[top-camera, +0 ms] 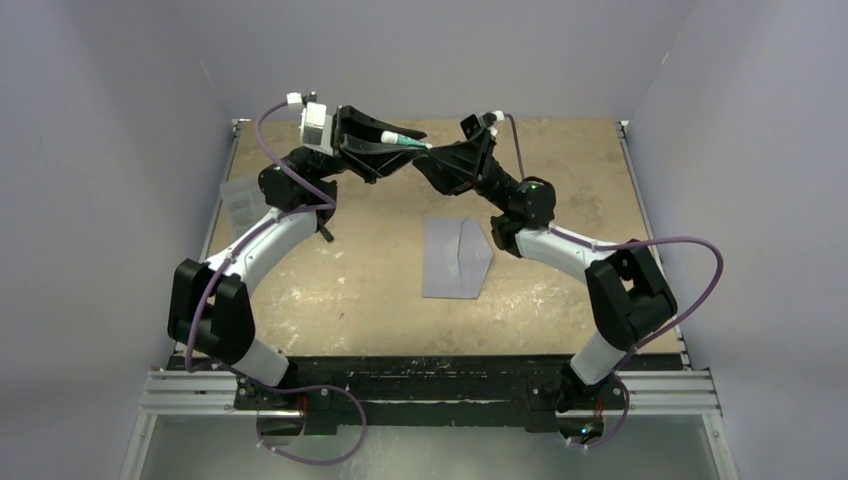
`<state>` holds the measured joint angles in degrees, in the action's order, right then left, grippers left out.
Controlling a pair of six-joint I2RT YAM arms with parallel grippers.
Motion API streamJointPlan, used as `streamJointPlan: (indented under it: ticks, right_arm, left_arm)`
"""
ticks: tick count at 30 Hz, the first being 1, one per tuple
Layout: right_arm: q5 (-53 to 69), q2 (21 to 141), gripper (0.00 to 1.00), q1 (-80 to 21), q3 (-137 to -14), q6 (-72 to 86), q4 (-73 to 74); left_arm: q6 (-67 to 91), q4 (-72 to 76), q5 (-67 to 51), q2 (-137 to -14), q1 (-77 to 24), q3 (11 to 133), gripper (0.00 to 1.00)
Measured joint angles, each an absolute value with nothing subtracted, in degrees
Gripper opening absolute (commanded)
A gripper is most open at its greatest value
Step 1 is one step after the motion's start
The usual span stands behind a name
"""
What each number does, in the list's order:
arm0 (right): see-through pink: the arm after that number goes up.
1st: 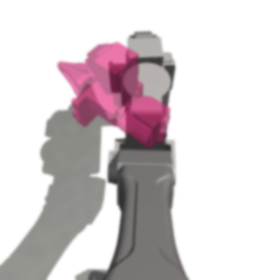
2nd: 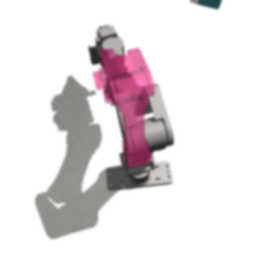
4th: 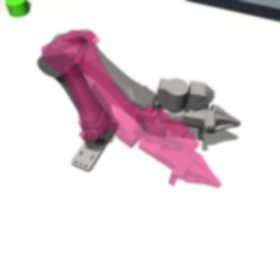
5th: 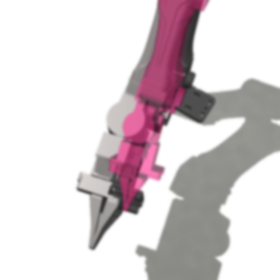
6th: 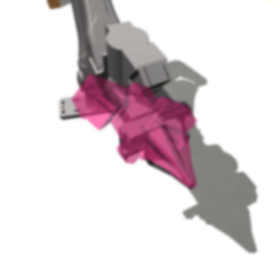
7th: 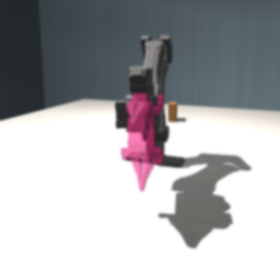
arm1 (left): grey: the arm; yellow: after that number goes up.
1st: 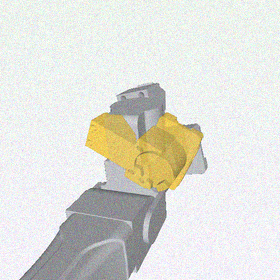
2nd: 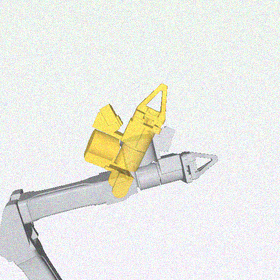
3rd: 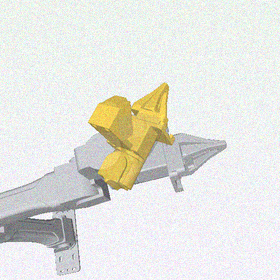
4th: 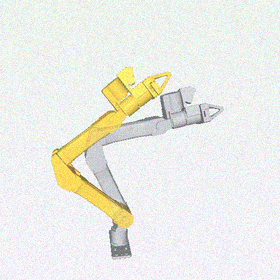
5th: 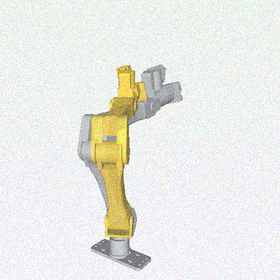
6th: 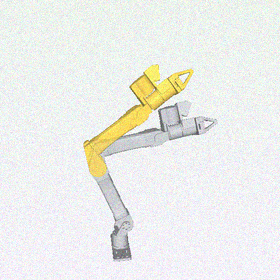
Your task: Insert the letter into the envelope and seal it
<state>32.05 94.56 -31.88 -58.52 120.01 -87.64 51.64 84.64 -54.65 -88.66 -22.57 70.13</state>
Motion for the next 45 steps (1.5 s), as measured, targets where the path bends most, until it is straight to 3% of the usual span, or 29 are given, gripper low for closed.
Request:
streamJointPlan:
  ticks: [3,10,17,25,30,33,35,39,42,45]
  right_arm:
    - [31.7,94.5,0.37,-31.9,-58.6,120.1,-87.8]
    - [31.5,94.6,0.44,-31.9,-59.3,120.0,-87.6]
    - [31.7,94.6,0.28,-31.9,-59.4,120.0,-87.5]
    - [33.5,94.6,0.37,-31.8,-60.2,120.0,-85.7]
    - [34.5,94.5,0.1,-31.7,-60.5,120.1,-84.3]
    - [34.7,94.5,0.02,-31.7,-60.6,120.0,-83.2]
    - [34.7,94.4,0.07,-31.4,-60.8,119.7,-81.6]
    - [34.2,93.6,0.35,-30.9,-60.9,118.4,-78.6]
    - [34.0,93.3,0.38,-30.8,-61.1,117.6,-78.0]
    - [33.8,93.4,0.33,-30.7,-61.1,117.6,-78.5]
  left_arm:
    - [50.9,84.6,-54.4,-88.0,-22.5,69.0,0.0]
    - [50.9,84.8,-54.3,-87.9,-22.5,68.5,0.0]
    - [52.6,85.3,-55.3,-87.9,-22.5,68.5,0.0]
    - [54.1,85.7,-56.4,-87.9,-22.4,68.5,0.0]
    - [55.1,85.7,-58.4,-88.1,-21.9,68.6,0.0]
    - [54.0,83.6,-59.4,-88.0,-21.1,69.3,0.0]
    - [52.1,80.8,-59.6,-87.5,-20.9,69.4,0.0]
    - [46.5,72.4,-58.7,-85.8,-20.8,69.4,0.0]
    - [43.5,68.8,-58.1,-84.6,-20.8,69.4,0.0]
    - [41.3,66.3,-57.4,-84.1,-20.8,69.5,0.0]
